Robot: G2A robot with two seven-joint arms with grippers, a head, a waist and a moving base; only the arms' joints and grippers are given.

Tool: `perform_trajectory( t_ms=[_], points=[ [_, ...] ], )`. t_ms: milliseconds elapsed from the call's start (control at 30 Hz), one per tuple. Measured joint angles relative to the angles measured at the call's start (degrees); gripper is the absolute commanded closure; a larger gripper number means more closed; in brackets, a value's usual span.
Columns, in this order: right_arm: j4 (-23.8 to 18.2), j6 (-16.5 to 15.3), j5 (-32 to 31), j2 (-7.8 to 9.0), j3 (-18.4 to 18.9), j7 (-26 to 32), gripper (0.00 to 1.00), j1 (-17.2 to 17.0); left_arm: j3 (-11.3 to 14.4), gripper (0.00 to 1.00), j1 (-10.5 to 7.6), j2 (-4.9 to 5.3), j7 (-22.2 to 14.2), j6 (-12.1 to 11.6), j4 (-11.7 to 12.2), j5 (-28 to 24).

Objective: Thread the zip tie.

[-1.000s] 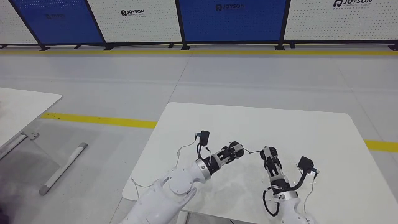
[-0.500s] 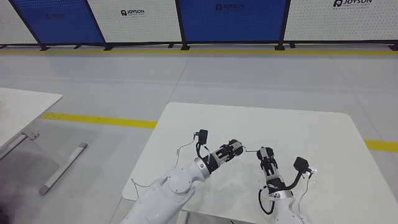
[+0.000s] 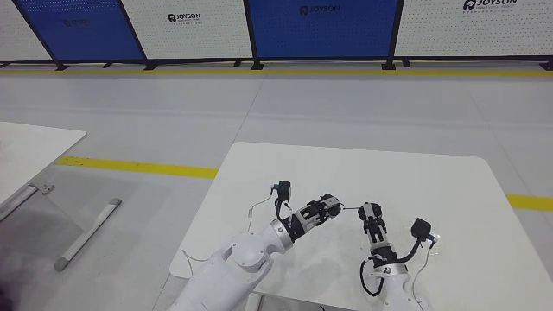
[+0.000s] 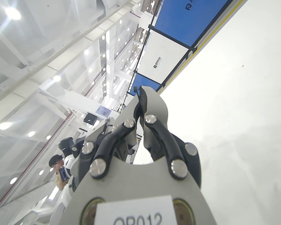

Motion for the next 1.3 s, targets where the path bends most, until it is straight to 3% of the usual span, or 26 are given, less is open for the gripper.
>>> perform_trajectory(
  t_ms=[567, 733, 1033, 1300],
  points=[
    [-2.1, 3.77, -4.13, -0.38, -0.02, -1.11, 1.0, -0.58, -0.01, 0.95, 0.22, 0.16, 0.16, -0.29, 0.13, 3.96],
    [-2.18, 4.15, -4.52, -0.51, 0.0, -1.05, 1.0, -0.53, 0.09, 0.81, 0.07, 0.11, 0.15, -0.08, 0.3, 4.08],
    [-2.27, 4.74, -5.22, -0.71, 0.2, -0.94, 1.0, -0.47, 0.3, 0.73, -0.2, 0.06, 0.01, 0.05, 0.72, 4.83],
    [-1.97, 5.04, -5.96, -0.99, -0.09, -1.44, 1.0, -0.25, 1.05, 0.75, -0.11, 0.07, 0.04, 0.01, 0.95, 7.45]
  ],
)
